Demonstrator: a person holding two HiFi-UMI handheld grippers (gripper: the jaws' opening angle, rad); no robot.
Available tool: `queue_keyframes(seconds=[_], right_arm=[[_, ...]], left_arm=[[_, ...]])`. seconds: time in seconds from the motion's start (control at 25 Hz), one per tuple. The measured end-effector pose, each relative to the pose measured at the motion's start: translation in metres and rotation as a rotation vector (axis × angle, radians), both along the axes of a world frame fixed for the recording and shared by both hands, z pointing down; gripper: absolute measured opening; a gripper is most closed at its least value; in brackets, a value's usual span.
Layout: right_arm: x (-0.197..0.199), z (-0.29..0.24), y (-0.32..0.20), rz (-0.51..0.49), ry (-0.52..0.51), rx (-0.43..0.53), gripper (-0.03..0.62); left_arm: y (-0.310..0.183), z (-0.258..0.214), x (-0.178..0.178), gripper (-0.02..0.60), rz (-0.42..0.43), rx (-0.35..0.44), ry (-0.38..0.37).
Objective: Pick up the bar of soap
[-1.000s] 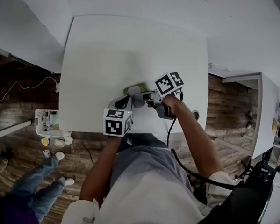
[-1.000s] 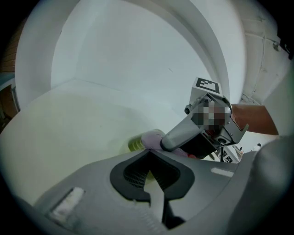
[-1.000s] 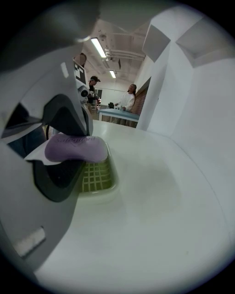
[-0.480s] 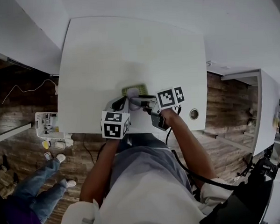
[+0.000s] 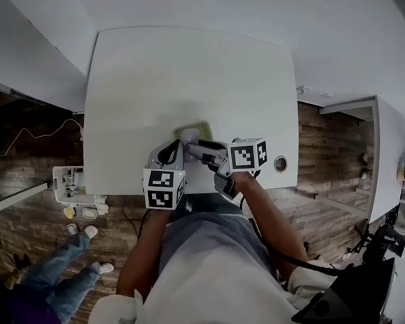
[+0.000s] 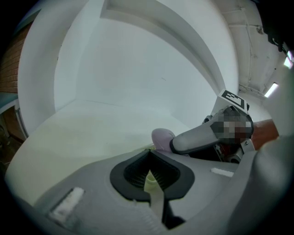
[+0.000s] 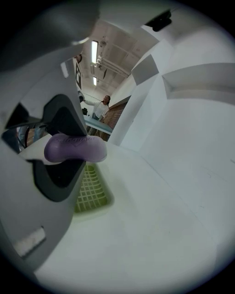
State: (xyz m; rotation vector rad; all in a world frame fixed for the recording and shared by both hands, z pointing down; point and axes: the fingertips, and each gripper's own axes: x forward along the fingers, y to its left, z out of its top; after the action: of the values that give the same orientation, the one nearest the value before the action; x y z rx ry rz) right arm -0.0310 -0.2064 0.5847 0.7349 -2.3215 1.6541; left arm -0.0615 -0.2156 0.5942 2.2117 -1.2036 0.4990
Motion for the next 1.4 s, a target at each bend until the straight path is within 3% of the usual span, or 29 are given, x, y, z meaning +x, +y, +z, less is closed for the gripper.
queue_keyframes(seconds=[0.24,0.8,1.4], right_arm=[[-0.005,-0.033,-0.003,-0.014,0.100,0.166,0.169],[-0.004,-0.081,-0.004,0.043,0.143,0.372,0.169],[-0.001,-0.139,-0.007,0.103,0.179,0.608,0.169]], left_arm=[[-0.007,-0.027,-0.005,0.000,-0.029,0.076,0.006],[-0.014,-0.076,-0.006,-0.002,-0.044,0.210,-0.035],[-0.022,-0.137,-0.005,-0.002,-0.067,0.357,-0.021]])
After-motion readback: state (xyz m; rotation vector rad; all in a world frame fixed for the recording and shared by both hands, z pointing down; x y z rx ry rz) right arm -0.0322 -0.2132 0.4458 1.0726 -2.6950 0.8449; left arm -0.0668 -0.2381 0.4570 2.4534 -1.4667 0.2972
